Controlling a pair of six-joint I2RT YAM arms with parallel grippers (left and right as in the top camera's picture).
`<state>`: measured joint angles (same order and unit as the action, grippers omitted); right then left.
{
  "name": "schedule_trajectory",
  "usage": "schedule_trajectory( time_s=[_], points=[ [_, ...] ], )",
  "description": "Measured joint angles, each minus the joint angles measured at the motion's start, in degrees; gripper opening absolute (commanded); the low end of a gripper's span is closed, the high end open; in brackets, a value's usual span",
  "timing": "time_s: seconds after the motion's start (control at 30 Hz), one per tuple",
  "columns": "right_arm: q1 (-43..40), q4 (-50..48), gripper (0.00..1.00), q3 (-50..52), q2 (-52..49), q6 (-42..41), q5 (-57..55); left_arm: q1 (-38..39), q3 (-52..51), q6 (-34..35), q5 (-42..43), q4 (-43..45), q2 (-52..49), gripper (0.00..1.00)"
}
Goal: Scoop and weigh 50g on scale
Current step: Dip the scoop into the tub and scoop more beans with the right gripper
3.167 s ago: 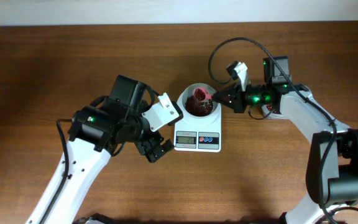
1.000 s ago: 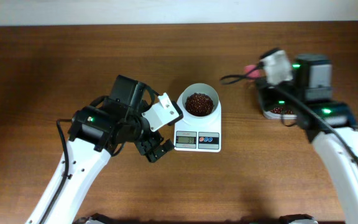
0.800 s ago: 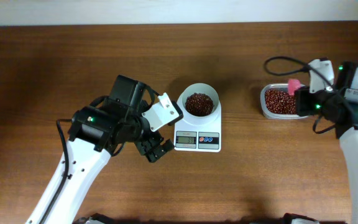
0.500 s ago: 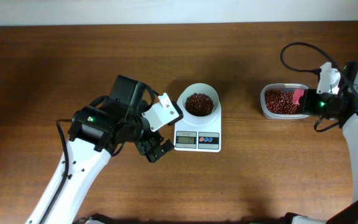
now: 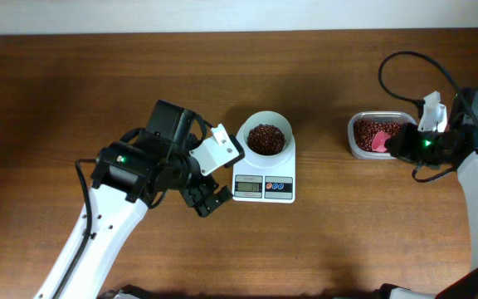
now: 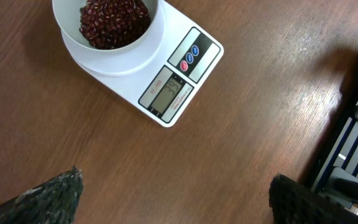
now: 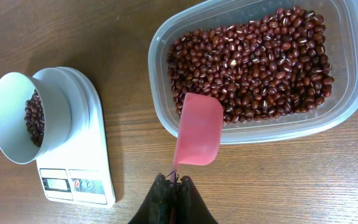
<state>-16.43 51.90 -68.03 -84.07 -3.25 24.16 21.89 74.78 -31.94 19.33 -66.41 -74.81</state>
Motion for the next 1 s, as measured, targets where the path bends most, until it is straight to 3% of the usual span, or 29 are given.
schedule_trajectory(
  time_s=[1.0],
  points=[
    [0.0,2.4,0.04,0.0,0.0,-3.0,0.7,0.0,0.0,0.0,0.0,0.0,0.0,0.99]
  ],
)
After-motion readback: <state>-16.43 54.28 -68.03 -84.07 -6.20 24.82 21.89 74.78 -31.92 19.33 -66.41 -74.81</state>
